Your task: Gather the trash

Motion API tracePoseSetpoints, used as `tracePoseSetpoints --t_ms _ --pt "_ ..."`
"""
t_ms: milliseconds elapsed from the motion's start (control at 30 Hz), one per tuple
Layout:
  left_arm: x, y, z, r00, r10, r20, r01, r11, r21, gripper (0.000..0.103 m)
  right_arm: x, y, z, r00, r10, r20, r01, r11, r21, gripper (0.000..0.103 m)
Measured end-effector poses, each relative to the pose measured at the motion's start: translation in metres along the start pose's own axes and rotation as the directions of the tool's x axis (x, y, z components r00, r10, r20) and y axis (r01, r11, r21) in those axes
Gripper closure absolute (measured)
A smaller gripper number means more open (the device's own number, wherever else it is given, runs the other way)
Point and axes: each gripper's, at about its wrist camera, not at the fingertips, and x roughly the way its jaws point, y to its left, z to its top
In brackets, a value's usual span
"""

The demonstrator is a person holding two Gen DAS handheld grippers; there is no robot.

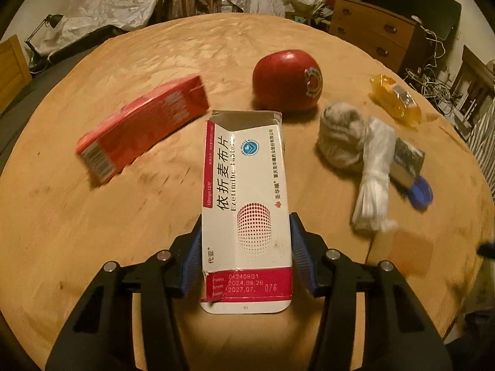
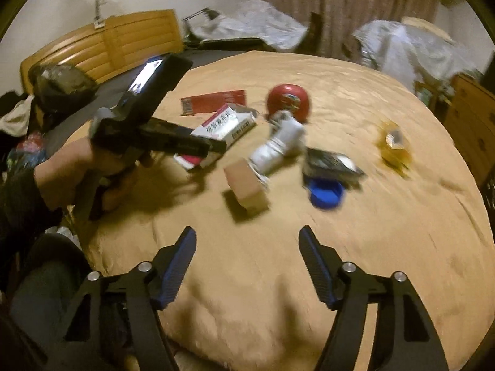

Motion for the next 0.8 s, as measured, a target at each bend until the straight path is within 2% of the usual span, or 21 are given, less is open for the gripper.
tracePoseSetpoints --t_ms 167,267,367,400,433,533,800 --pt "-0.009 0.009 -0.019 1.000 0.017 -0.001 -0.017 1.000 0.004 0.053 0.044 0.003 0.027 0.999 0.011 -0.037 -0.012 0.999 -0.031 0.041" --pt "-0.008 0.011 -0.020 1.000 0.013 0.000 -0.013 1.000 -0.009 0.053 0.069 0.004 0.038 0.998 0.013 -0.064 -0.016 0.999 -0.042 0.048" --pt "-0.007 0.009 -0.019 1.000 0.023 0.003 -0.023 1.000 -0.009 0.053 0.085 0.007 0.046 0.997 -0.004 -0.077 0.000 0.999 -0.049 0.061" --pt "-0.006 0.009 -0.019 1.000 0.024 0.005 -0.024 1.000 -0.009 0.053 0.089 0.008 0.047 0.996 -0.015 -0.084 0.011 0.999 -0.049 0.068" --pt "-0.007 0.009 -0.020 1.000 0.024 0.008 -0.023 1.000 -0.012 0.053 0.091 0.008 0.047 0.996 -0.024 -0.086 0.020 0.999 -0.047 0.069" --pt "-0.008 0.010 -0.021 1.000 0.016 0.014 -0.015 1.000 -0.026 0.053 0.085 0.009 0.040 0.997 -0.035 -0.074 0.033 0.999 -0.021 0.070" --pt "-0.012 0.006 -0.028 1.000 0.003 0.018 -0.002 0.999 -0.046 0.053 0.048 0.007 0.000 0.998 0.003 -0.063 0.002 0.997 0.075 0.070"
